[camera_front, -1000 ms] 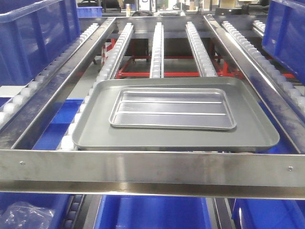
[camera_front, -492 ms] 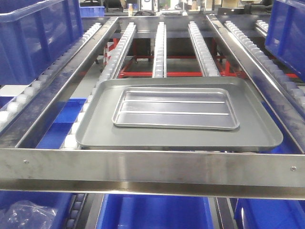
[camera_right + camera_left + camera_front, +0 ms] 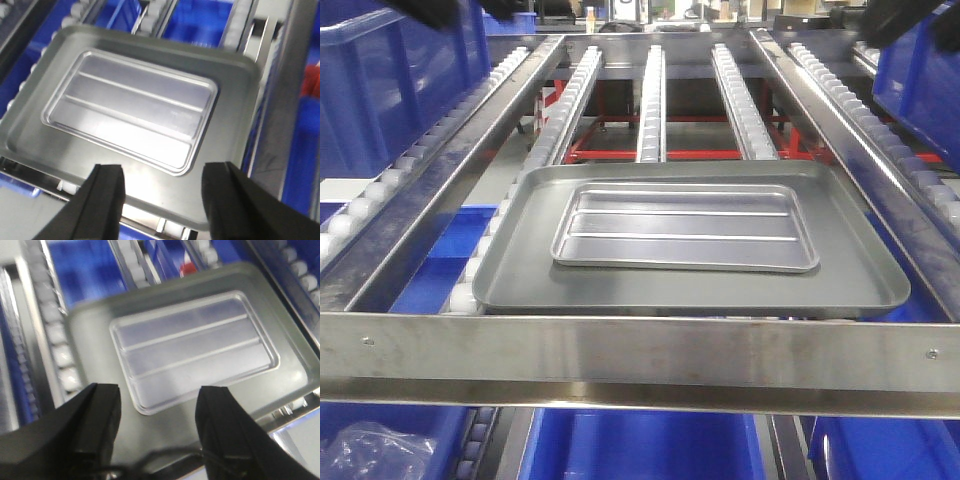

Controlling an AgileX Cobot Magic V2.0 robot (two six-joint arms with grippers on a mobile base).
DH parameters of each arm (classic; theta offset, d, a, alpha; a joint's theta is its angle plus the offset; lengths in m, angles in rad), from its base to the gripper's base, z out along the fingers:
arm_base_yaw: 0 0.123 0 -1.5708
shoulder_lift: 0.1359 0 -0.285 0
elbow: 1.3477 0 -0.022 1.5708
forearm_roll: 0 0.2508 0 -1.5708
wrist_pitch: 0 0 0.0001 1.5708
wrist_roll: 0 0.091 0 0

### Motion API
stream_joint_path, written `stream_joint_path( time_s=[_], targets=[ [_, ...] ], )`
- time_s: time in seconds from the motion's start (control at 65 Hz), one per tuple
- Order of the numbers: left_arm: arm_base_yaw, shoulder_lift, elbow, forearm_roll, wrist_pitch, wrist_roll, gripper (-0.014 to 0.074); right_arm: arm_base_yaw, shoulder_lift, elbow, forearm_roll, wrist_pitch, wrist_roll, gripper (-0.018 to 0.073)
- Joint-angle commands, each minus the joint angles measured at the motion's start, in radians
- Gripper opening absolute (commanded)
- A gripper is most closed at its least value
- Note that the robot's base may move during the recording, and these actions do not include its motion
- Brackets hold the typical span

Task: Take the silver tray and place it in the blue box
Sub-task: 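Lower both grippers onto the tray's side rims and close them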

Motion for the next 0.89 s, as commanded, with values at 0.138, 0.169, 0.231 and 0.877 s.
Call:
stream_joint_path(
  time_s=[0.138, 0.169, 0.231, 0.877],
  targets=[
    [-0.005, 0.209, -0.317, 0.002, 0.178, -0.01, 0.0272, -0.001, 0.211, -0.231, 0.017, 0.123, -0.007, 0.0459],
    [-0.005, 0.245, -0.358, 0.034, 0.212, -0.052, 0.0272, -0.001, 0.244, -0.26, 0.017, 0.145, -0.005, 0.0459],
    [-0.005, 0.308, -0.428, 0.124, 0.281, -0.157, 0.0272, -0.006, 0.307, -0.312, 0.017, 0.183, 0.028, 0.0459],
    [-0.001, 0.643, -0.704, 0.19, 0.345, -0.367, 0.0272, -0.024, 0.688, -0.627, -0.213, 0.342, 0.324, 0.0457]
  ],
)
